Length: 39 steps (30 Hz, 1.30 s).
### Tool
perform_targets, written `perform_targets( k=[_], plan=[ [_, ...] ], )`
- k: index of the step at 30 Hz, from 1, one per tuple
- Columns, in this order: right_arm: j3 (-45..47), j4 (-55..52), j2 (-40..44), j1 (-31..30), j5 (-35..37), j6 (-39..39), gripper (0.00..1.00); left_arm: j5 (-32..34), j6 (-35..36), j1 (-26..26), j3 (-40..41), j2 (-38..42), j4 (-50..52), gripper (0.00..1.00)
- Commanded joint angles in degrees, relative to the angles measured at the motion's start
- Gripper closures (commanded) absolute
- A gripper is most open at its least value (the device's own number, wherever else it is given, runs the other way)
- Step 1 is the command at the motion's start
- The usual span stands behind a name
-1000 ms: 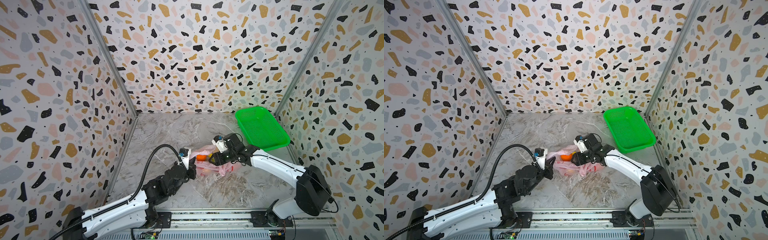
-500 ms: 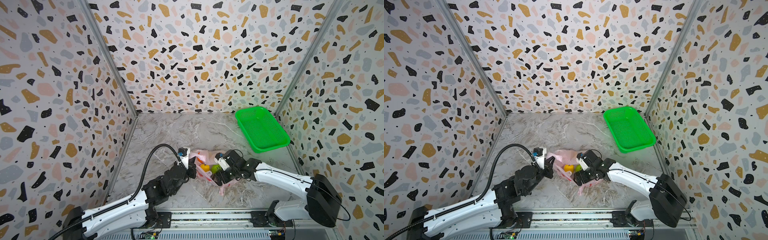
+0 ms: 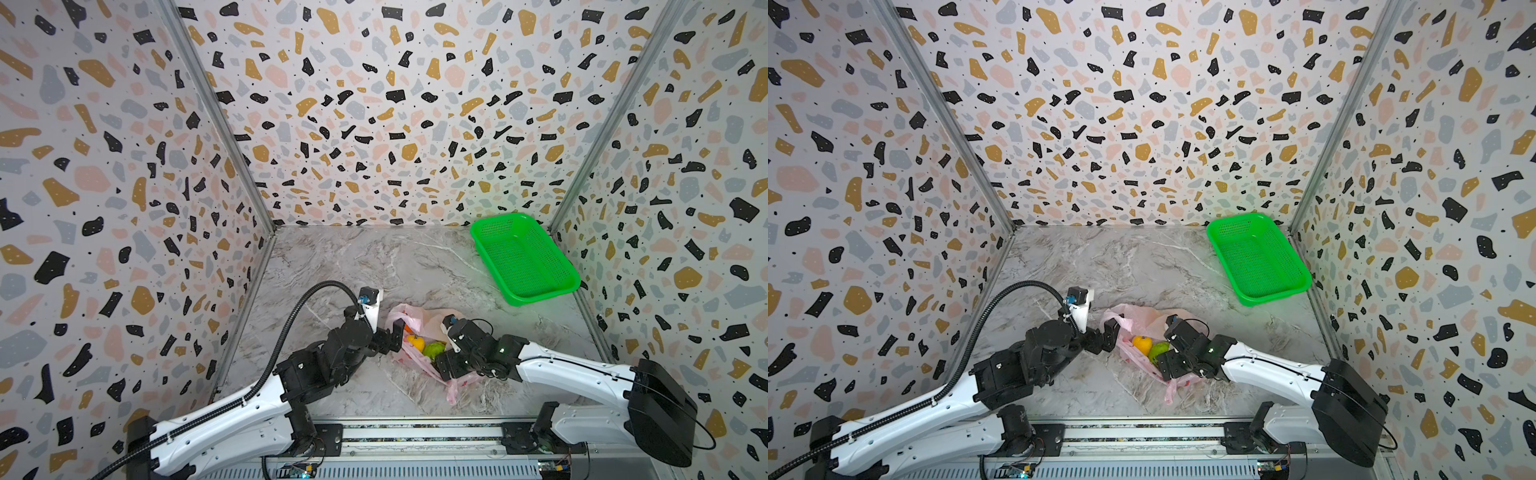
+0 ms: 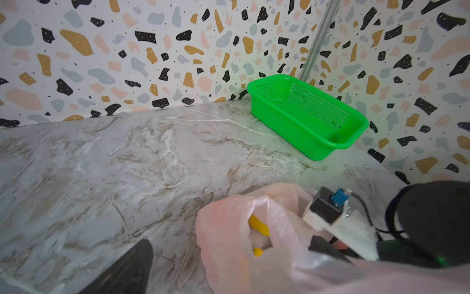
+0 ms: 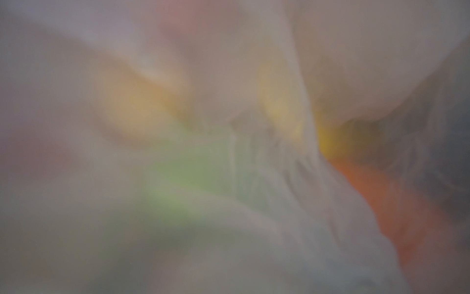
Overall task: Untie the knot of the plastic bag and take out the fruit
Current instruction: Open the plastic bag at the center of the table.
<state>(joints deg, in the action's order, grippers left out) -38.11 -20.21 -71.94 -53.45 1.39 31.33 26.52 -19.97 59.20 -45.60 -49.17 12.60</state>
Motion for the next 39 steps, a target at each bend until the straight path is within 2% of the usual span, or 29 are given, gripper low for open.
perform_targets(
  k=[1,6,11,15,20,21,22,23,24,25,27,31,35,39],
  plan=[
    [-1.6,1.1,0.3,1.0,2.2,-2.5,0.07,-5.4,7.3,-0.1,-8.1,-3.6,7.9,0.01],
    [-0.7,2.0,0.7,2.6,0.0,-5.0,0.07,-8.1,14.2,-0.1,-15.1,-11.8,18.4,0.01],
    [-0.3,1.8,2.0,4.3,-0.9,-6.3,0.06,-12.8,16.2,-0.1,-17.7,-17.5,20.2,0.0],
    [0.3,2.2,2.8,4.7,-1.2,-6.5,0.06,-8.7,16.8,-0.1,-19.1,-22.6,18.4,0.01],
    [0.9,2.2,3.6,4.7,-1.5,-6.1,0.06,-4.5,18.3,-0.5,-19.8,-24.2,17.8,0.0],
    [1.2,2.5,4.0,4.7,-1.6,-5.9,0.06,-4.7,18.6,-1.3,-19.1,-23.9,16.7,0.08],
    [1.5,2.8,4.3,4.7,-1.6,-5.8,0.06,-5.6,18.6,-2.3,-18.5,-23.6,15.7,0.2],
    [1.9,3.2,4.5,4.7,-1.8,-5.8,0.06,-6.3,18.0,-3.4,-18.2,-23.3,14.3,0.37],
    [2.2,3.5,4.4,4.7,-2.0,-5.8,0.06,-7.0,17.6,-4.2,-17.8,-22.7,12.9,0.63],
    [2.3,3.6,4.3,4.7,-2.1,-5.8,0.06,-7.0,17.4,-4.6,-17.7,-22.2,11.8,0.79],
    [2.5,3.8,4.3,4.7,-2.2,-5.9,0.06,-6.0,16.8,-4.8,-17.6,-21.5,10.3,1.0],
    [2.7,5.2,4.9,4.7,-2.1,-5.9,0.06,-4.2,14.8,-5.4,-15.9,-18.7,5.9,1.0],
    [-0.2,4.6,5.8,4.6,-2.5,-6.5,0.06,-6.3,12.0,-6.0,-12.7,-14.2,-2.0,1.0],
    [-5.3,6.7,8.1,5.1,-9.5,-7.0,0.06,-10.2,9.9,-6.0,-9.9,-11.5,-6.0,1.0]
  ],
)
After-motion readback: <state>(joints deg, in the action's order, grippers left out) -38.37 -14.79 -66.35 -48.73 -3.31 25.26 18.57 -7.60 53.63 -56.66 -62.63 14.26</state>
